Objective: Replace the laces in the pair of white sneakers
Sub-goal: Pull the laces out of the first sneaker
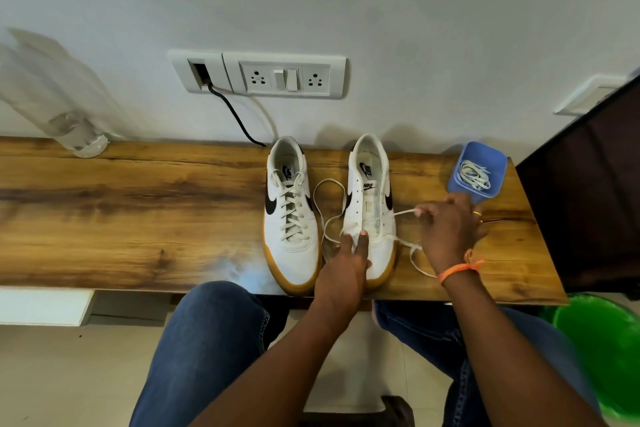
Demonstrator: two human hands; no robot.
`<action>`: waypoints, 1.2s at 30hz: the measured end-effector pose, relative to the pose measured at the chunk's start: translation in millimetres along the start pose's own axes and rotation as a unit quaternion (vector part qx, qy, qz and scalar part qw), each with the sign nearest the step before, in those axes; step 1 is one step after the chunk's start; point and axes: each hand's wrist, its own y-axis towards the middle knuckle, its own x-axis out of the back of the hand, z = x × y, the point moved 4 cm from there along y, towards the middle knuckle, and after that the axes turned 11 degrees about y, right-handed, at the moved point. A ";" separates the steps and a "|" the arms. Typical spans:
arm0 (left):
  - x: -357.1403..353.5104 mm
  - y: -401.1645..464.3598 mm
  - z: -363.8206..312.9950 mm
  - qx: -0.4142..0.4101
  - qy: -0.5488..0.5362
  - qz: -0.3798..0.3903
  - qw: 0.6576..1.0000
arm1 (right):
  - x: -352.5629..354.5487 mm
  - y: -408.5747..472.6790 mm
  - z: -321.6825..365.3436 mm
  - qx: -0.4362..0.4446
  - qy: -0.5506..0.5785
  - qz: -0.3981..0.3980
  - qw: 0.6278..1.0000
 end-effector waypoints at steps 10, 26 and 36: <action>-3.2 1.6 -2.0 0.003 -0.002 -0.008 1.000 | -45.6 -34.6 35.0 0.184 -0.031 0.097 0.978; 5.7 -2.3 -2.5 -0.002 0.009 0.014 1.000 | -22.2 -12.4 4.0 -0.014 0.055 0.068 0.996; 10.8 -0.3 -0.3 -0.009 0.007 0.011 1.000 | 2.1 14.9 -14.6 -0.017 0.072 0.030 0.997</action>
